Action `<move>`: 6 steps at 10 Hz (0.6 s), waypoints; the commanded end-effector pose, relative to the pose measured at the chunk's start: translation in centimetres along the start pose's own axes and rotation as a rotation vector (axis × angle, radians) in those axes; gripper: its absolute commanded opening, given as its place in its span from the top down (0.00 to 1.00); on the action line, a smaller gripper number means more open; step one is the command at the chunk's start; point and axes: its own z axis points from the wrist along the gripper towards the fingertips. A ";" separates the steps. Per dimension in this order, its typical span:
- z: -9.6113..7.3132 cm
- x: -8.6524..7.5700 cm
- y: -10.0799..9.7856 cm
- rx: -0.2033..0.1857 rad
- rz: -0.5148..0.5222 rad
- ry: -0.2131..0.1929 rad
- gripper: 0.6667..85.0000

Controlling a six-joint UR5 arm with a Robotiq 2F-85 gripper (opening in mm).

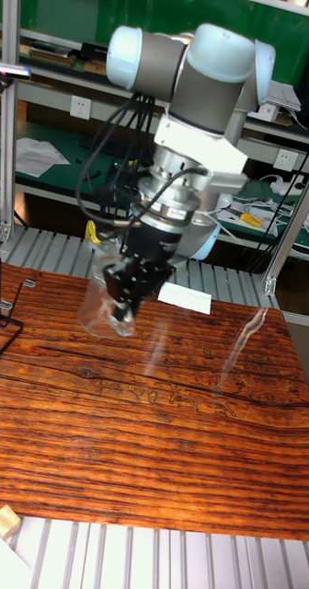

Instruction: Take the cup off the cup rack

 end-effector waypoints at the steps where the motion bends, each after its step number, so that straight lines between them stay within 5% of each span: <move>1: 0.4 -2.9 2.8 -0.096 0.087 -0.053 0.99; 6: 1.1 -6.0 5.7 -0.212 0.182 -0.111 0.99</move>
